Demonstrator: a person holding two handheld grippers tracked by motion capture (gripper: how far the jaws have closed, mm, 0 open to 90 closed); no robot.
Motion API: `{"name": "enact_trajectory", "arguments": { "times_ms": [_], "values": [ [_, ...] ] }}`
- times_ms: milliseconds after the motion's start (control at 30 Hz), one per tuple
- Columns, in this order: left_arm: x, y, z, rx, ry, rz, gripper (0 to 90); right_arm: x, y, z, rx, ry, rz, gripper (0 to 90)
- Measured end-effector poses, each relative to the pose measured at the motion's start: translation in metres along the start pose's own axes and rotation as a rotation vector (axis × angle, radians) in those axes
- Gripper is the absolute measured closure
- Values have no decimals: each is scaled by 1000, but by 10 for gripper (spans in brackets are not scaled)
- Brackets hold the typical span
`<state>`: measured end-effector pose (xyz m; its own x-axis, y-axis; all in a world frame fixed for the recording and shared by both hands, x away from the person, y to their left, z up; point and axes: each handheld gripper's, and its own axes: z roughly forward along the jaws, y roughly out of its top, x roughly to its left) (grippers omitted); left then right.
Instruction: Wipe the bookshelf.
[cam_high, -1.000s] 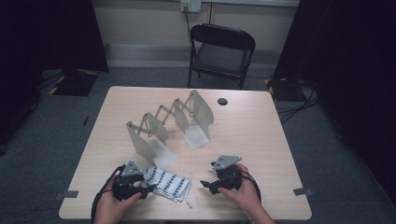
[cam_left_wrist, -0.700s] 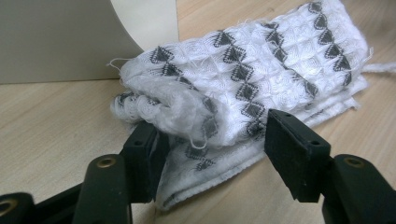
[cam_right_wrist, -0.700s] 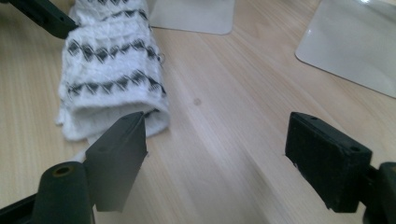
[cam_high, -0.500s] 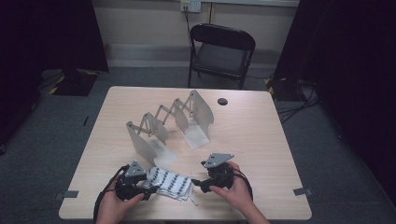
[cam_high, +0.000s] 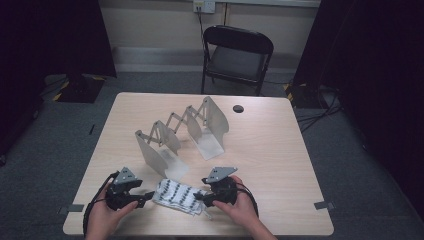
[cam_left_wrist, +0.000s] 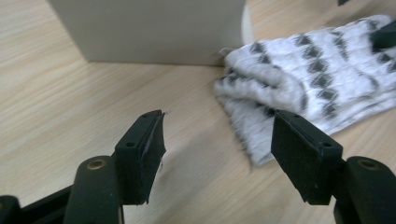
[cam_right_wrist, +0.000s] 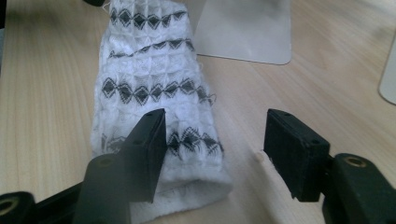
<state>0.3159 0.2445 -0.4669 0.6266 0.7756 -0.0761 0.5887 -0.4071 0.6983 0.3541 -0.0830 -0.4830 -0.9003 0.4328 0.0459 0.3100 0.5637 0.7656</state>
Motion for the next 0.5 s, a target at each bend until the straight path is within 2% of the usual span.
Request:
{"name": "enact_trajectory", "arguments": {
  "times_ms": [33,67,133,200,233,333,367,500],
  "values": [
    [1,-1,1,1,3,1,347,2,-2,3,6,11,-8,446],
    [2,-2,1,5,2,9,347,2,-2,3,6,11,-8,446],
    [4,-4,3,-3,10,4,346,4,-4,5,25,0,-25,463],
    [5,-7,3,7,31,1,346,5,-6,5,27,-2,-22,470],
    [6,-8,4,2,28,-5,342,4,-7,4,30,-5,-22,470],
    [8,-10,5,0,23,-12,338,0,-10,0,52,-10,-14,469],
    [8,-11,6,-1,23,-10,336,-3,-13,-5,75,-34,-11,467],
    [9,-13,8,11,34,-2,335,-7,-18,-13,86,-43,10,466]
  ]
}}
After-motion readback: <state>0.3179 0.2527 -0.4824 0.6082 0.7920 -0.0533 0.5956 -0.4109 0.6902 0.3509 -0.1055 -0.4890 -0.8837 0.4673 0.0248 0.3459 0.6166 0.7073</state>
